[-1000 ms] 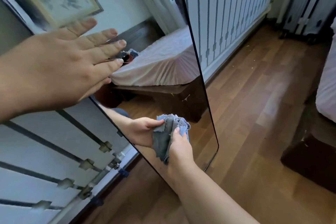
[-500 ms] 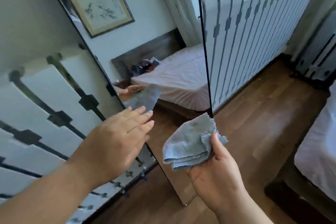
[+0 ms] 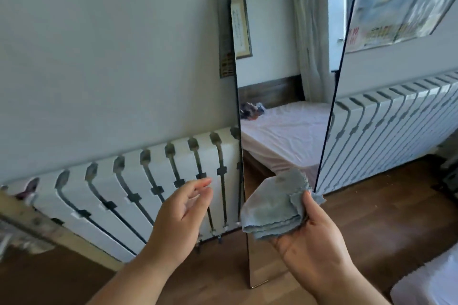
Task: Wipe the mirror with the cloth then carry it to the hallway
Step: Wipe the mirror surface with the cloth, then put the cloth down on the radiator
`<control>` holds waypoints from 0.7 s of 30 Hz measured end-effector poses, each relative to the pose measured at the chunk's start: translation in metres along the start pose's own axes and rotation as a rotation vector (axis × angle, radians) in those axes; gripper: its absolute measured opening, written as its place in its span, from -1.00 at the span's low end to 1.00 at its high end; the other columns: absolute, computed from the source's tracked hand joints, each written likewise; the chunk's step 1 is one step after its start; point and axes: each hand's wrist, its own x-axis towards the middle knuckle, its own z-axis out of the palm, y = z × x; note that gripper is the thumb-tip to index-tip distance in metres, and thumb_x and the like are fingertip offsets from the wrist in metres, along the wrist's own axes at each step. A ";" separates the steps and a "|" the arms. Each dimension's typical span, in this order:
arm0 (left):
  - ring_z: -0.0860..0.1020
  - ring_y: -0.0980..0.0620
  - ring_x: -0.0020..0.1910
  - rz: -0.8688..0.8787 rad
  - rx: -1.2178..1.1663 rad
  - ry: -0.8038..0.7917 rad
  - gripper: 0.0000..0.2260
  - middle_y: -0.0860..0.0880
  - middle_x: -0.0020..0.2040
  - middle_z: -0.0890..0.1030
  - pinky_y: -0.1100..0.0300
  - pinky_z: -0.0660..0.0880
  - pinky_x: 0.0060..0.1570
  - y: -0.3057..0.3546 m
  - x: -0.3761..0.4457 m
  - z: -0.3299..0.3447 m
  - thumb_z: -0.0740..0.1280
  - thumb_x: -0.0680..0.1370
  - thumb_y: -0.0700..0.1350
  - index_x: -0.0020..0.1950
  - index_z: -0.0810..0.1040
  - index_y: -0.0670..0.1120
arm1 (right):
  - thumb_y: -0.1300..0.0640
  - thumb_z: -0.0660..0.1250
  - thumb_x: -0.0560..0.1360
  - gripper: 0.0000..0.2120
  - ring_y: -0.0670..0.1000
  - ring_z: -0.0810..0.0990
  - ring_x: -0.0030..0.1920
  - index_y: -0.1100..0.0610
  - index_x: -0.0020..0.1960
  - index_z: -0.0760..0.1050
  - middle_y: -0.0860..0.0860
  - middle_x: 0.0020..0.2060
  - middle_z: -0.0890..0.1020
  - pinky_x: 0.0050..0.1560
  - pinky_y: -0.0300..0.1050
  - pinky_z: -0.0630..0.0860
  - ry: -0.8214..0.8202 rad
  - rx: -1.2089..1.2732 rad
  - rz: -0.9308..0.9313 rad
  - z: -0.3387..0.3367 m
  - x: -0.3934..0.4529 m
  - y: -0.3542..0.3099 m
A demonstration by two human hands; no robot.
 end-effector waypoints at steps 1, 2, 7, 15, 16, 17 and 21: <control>0.59 0.51 0.30 -0.033 -0.039 0.035 -0.57 0.45 0.30 0.68 0.44 0.52 0.27 0.002 -0.003 -0.007 0.33 0.61 0.38 0.39 0.69 0.25 | -0.17 0.16 0.74 -0.46 0.39 0.66 0.36 0.18 0.48 0.58 0.32 0.39 0.64 0.50 0.46 0.39 -0.002 -0.023 -0.004 0.009 0.002 0.002; 0.61 0.46 0.30 -0.085 -0.107 0.063 -0.53 0.39 0.28 0.71 0.32 0.54 0.33 0.003 -0.005 -0.016 0.34 0.59 0.43 0.38 0.69 0.24 | -0.17 0.17 0.73 -0.46 0.38 0.66 0.36 0.18 0.49 0.57 0.31 0.39 0.65 0.51 0.44 0.39 0.001 -0.052 -0.003 0.019 0.004 0.004; 0.78 -0.10 0.30 -0.399 -0.720 0.089 -0.35 -0.04 0.30 0.81 -0.28 0.66 0.33 0.001 -0.010 -0.064 0.40 0.48 0.40 0.35 0.76 -0.04 | -0.16 0.15 0.75 -0.47 0.36 0.67 0.35 0.18 0.53 0.51 0.32 0.36 0.67 0.46 0.44 0.45 -0.004 -0.189 -0.035 0.069 0.025 0.019; 0.74 -0.23 0.38 -0.357 -0.934 0.148 -0.23 -0.21 0.40 0.75 -0.29 0.55 0.41 -0.035 0.016 -0.144 0.22 0.62 0.47 0.43 0.71 -0.16 | -0.10 0.25 0.76 -0.64 0.18 0.76 0.25 0.08 0.44 0.56 0.14 0.27 0.76 0.31 0.28 0.63 -0.007 -0.351 -0.314 0.170 0.081 0.039; 0.74 -0.23 0.37 -0.357 -0.940 0.146 -0.23 -0.21 0.40 0.75 -0.29 0.55 0.40 -0.042 0.022 -0.151 0.22 0.62 0.47 0.42 0.73 -0.16 | -0.10 0.29 0.74 -0.67 0.15 0.77 0.23 0.05 0.41 0.58 0.11 0.25 0.77 0.28 0.24 0.65 -0.003 -0.375 -0.368 0.182 0.088 0.042; 0.74 -0.23 0.38 -0.356 -0.948 0.145 -0.23 -0.21 0.40 0.75 -0.29 0.55 0.41 -0.048 0.028 -0.157 0.22 0.63 0.49 0.39 0.75 -0.15 | -0.12 0.33 0.72 -0.69 0.09 0.79 0.19 0.00 0.37 0.61 0.04 0.21 0.79 0.25 0.19 0.67 0.003 -0.427 -0.433 0.192 0.096 0.044; 0.71 -0.20 0.43 -0.354 -0.989 0.122 -0.24 -0.19 0.45 0.73 -0.29 0.54 0.42 -0.076 0.056 -0.179 0.26 0.58 0.54 0.34 0.78 -0.07 | -0.31 0.24 0.57 -0.73 -0.28 0.63 -0.12 -0.24 0.14 0.59 -0.31 -0.15 0.69 0.00 0.06 0.54 -0.011 -1.041 -0.813 0.220 0.130 0.060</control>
